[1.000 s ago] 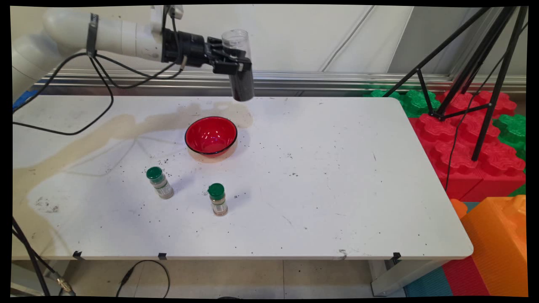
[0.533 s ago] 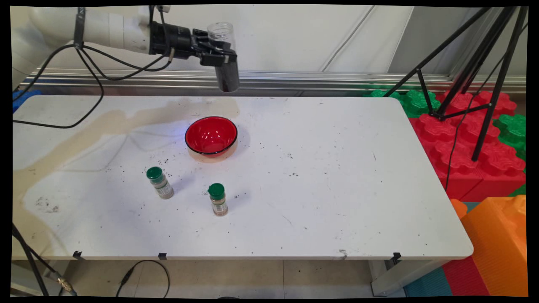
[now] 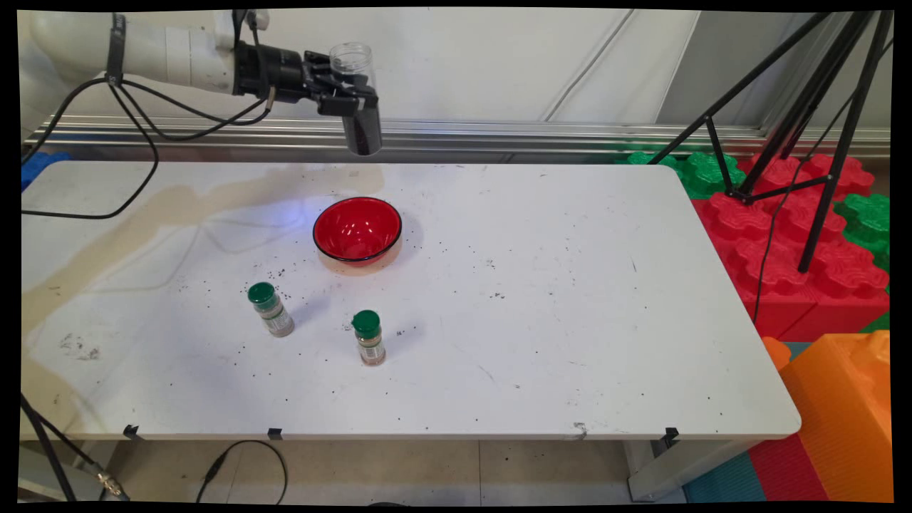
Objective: Pour the black seasoning powder in the red bowl
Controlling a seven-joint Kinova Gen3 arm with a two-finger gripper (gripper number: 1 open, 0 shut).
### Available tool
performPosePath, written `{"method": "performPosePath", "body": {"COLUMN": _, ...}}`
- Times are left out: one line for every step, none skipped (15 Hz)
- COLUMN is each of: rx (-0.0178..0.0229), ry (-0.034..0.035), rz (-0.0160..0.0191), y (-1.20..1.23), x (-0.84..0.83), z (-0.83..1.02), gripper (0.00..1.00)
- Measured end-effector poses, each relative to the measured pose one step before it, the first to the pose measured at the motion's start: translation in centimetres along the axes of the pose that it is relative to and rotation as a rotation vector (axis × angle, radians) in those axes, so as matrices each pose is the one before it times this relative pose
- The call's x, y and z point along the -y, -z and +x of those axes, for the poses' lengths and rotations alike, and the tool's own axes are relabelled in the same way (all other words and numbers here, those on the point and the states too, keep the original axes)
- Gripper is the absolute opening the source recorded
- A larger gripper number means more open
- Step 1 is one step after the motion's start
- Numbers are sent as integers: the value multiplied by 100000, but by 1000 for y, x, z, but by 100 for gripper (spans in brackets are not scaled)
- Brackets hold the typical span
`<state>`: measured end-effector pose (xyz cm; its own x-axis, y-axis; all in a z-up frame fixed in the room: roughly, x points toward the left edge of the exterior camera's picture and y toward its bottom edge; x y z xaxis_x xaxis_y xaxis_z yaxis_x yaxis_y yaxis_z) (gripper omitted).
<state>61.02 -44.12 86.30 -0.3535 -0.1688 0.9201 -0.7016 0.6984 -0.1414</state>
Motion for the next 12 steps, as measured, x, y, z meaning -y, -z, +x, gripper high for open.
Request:
{"method": "performPosePath", "body": {"rx": 625, "ry": -1080, "rz": 326, "y": 235, "x": 146, "z": -413, "gripper": 0}}
{"method": "performPosePath", "body": {"rx": 595, "ry": -1149, "rz": 319, "y": 227, "x": 120, "z": -412, "gripper": 0}}
{"method": "performPosePath", "body": {"rx": 242, "ry": -875, "rz": 346, "y": 177, "x": 93, "z": -343, "gripper": 0}}
{"method": "performPosePath", "body": {"rx": 239, "ry": -1045, "rz": 336, "y": 180, "x": 71, "z": -386, "gripper": 0}}
{"method": "performPosePath", "body": {"rx": 419, "ry": -1162, "rz": 179, "y": 157, "x": 9, "z": -395, "gripper": 0}}
{"method": "performPosePath", "body": {"rx": 479, "ry": -1031, "rz": 4, "y": 113, "x": -28, "z": -333, "gripper": 0}}
{"method": "performPosePath", "body": {"rx": 539, "ry": -1188, "rz": -55, "y": 114, "x": -58, "z": -366, "gripper": 0}}
{"method": "performPosePath", "body": {"rx": 466, "ry": -1353, "rz": -97, "y": 88, "x": -78, "z": -311, "gripper": 0}}
{"method": "performPosePath", "body": {"rx": 526, "ry": -1478, "rz": -74, "y": 64, "x": -79, "z": -255, "gripper": 0}}
{"method": "performPosePath", "body": {"rx": 336, "ry": -1094, "rz": -44, "y": 25, "x": -54, "z": -155, "gripper": 0}}
{"method": "performPosePath", "body": {"rx": 541, "ry": -1704, "rz": -2, "y": 52, "x": -80, "z": -227, "gripper": 0}}
{"method": "performPosePath", "body": {"rx": 320, "ry": -1055, "rz": -9, "y": 37, "x": -65, "z": -138, "gripper": 0}}
